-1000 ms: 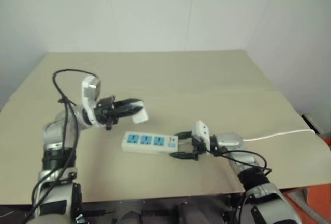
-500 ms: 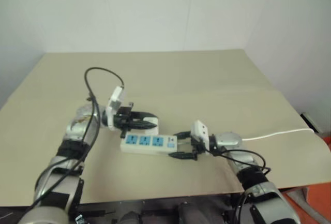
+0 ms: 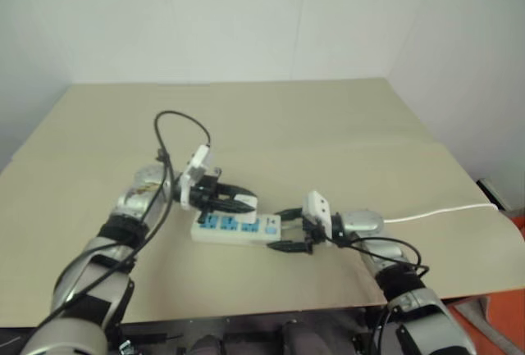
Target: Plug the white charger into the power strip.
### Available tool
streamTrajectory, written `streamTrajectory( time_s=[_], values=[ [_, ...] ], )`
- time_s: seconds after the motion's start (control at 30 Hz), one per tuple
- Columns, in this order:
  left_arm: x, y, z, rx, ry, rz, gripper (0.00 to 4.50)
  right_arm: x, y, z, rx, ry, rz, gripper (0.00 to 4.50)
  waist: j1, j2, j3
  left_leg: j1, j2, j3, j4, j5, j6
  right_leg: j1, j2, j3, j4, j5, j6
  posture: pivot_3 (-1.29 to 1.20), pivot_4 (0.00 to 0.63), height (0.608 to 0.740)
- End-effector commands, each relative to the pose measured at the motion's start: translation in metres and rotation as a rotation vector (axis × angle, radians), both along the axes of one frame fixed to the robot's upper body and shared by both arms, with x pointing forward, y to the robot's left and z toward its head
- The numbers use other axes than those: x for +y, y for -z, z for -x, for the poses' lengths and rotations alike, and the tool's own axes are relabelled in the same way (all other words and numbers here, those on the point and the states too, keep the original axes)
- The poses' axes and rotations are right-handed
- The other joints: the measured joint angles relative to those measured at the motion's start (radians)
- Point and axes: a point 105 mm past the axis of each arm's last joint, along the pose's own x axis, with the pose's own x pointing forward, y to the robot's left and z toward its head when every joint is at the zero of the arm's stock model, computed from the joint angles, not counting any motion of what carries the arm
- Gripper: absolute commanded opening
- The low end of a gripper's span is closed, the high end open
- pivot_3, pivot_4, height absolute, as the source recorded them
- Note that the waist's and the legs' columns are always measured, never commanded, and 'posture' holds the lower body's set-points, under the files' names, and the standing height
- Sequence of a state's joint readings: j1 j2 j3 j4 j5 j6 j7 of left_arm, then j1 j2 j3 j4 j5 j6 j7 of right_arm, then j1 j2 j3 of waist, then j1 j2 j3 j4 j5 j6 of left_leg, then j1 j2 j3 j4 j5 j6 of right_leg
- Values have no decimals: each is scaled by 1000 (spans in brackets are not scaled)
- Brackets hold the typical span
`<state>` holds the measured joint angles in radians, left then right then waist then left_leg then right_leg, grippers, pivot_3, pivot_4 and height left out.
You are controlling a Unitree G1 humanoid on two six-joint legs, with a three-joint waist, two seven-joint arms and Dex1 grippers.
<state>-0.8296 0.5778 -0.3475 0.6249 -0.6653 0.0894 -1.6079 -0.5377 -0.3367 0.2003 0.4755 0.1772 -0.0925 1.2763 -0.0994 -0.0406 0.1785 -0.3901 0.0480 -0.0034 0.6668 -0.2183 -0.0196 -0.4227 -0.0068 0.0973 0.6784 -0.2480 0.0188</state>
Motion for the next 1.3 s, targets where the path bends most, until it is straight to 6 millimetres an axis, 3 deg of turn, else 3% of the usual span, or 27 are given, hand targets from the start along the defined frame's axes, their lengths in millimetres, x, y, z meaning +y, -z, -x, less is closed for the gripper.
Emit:
streamTrajectory(
  time_s=[0.03, 0.57, 1.07, 1.3],
  values=[
    [-4, -14, -1, -48, 27, 16, 1028, 7, -1, 3, -14, -27, 5, 3409, 0, 0, 0, 0, 0, 0, 0, 0, 0, 0, 0, 0, 0, 0, 0, 0, 150, 740],
    [-5, 10, -1, -48, 36, -64, 1028, 7, -1, 3, -15, -25, 1, 3409, 0, 0, 0, 0, 0, 0, 0, 0, 0, 0, 0, 0, 0, 0, 0, 0, 150, 740],
    [-11, 9, -2, -24, 34, -12, 1028, 7, 0, 5, -11, -24, 1, 3409, 0, 0, 0, 0, 0, 0, 0, 0, 0, 0, 0, 0, -1, 0, 0, 0, 150, 740],
    [-7, 19, 0, -32, 29, -42, 1028, 8, -2, 5, -8, -24, -7, 3409, 0, 0, 0, 0, 0, 0, -1, 0, 0, 0, 0, 0, -1, 0, 0, 0, 150, 740]
  ],
)
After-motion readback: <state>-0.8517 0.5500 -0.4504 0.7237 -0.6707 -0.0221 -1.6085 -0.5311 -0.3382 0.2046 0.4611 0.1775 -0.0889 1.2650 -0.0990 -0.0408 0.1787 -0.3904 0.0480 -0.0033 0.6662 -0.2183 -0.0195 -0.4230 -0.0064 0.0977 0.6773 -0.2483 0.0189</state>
